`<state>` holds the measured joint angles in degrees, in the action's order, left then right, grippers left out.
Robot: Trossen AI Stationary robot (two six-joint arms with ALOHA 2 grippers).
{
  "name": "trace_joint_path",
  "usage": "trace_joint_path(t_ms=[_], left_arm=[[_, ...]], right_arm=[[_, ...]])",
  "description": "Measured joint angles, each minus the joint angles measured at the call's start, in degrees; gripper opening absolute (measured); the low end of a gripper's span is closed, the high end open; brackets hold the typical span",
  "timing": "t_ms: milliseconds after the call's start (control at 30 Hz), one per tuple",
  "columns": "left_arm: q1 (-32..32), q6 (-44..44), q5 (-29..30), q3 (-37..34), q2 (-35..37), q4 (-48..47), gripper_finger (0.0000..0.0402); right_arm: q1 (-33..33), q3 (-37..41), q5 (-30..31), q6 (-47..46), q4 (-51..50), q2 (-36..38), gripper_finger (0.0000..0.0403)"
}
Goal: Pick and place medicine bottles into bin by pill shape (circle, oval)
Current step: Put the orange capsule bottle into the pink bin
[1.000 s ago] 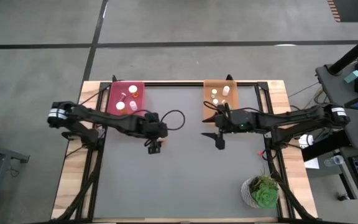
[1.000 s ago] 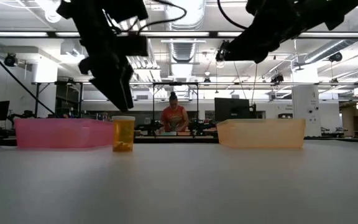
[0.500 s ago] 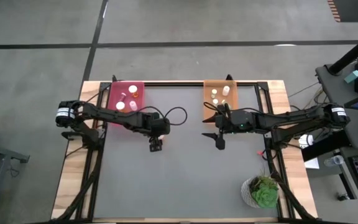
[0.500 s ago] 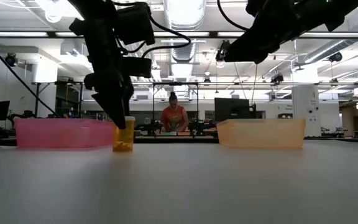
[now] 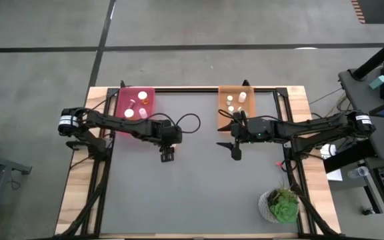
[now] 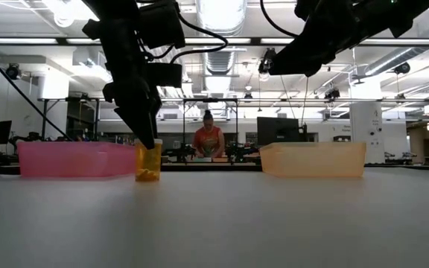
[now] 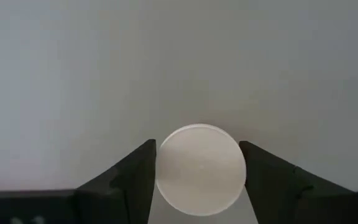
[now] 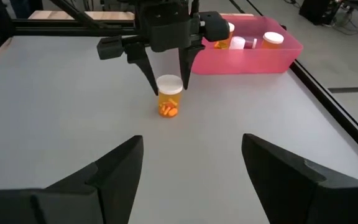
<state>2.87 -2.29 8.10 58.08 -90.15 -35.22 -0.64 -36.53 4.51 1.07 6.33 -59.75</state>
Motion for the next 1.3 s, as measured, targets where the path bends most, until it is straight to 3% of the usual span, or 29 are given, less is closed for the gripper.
trace_joint_path(t_ms=[300, 533, 700, 1033, 1300], left_arm=[[-0.3, 0.9, 1.1, 5.3, 0.5, -8.3, 0.0201], [2.1, 6.3, 2.7, 10.0, 5.4, -14.7, 0.0202], [8.2, 8.6, 2.9, 9.8, 12.3, -16.0, 0.0202], [26.4, 10.4, 3.2, 8.8, 21.9, -18.4, 0.0203], [32.0, 9.4, 3.2, 8.5, 23.3, -18.2, 0.0203]], right_arm=[[0.0, 0.0, 0.0, 0.0, -0.1, 0.0, 0.0265], [0.0, 0.2, 0.0, 0.3, -0.1, 0.0, 0.0265], [0.0, 0.2, 0.0, 0.4, -0.2, 0.0, 0.0265], [0.0, 0.3, 0.0, 3.8, 0.1, 0.0, 0.0265], [0.0, 6.0, -0.7, 10.8, 8.0, 2.7, 0.0265]])
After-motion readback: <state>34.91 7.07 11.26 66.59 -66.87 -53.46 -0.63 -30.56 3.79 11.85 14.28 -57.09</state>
